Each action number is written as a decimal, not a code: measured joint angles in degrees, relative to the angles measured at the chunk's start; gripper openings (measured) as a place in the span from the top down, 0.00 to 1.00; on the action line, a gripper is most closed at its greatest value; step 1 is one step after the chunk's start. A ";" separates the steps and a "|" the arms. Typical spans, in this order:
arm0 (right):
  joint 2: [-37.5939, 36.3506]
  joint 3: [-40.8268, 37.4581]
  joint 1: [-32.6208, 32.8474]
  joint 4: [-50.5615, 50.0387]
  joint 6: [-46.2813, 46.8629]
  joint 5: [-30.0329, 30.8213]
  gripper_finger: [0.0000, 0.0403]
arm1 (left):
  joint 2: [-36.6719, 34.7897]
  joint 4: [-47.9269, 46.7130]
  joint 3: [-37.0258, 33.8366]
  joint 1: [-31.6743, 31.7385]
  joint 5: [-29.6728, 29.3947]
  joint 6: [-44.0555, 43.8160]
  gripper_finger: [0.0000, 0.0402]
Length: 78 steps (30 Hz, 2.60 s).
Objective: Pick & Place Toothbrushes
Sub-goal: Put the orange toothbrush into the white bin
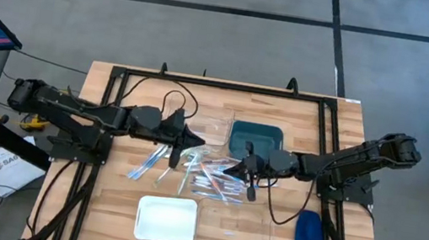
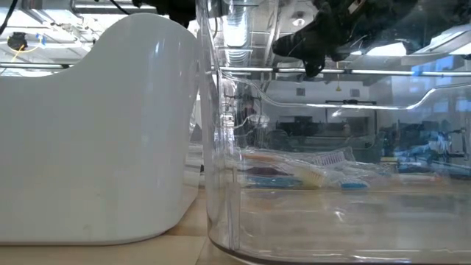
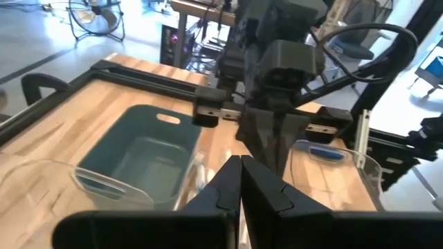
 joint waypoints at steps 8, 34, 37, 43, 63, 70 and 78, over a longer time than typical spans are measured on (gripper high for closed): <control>0.08 0.00 -1.42 -0.30 0.94 0.01 1.00 | 0.00 0.75 0.00 -0.59 0.87 0.03 0.99; 0.11 0.00 -1.37 -0.34 1.05 0.01 1.00 | 0.00 5.57 0.00 -2.71 7.17 8.50 0.99; 0.11 0.00 -1.37 -0.34 1.05 0.02 1.00 | 0.00 5.94 0.00 -2.71 7.17 8.48 0.99; 0.13 0.00 -1.37 -0.33 1.05 0.02 1.00 | 0.02 7.39 0.02 -2.71 7.23 8.72 0.99; 0.13 0.00 -1.39 -0.94 0.57 0.02 1.00 | 5.51 -2.62 3.25 -3.33 9.75 18.78 0.99; 0.13 0.00 -1.43 -1.45 0.42 0.02 1.00 | 10.57 -4.08 5.74 -3.30 9.33 19.44 0.99; 0.13 0.00 -1.43 -1.82 -0.63 0.02 1.00 | 14.65 -5.69 6.10 -2.60 9.35 16.27 0.99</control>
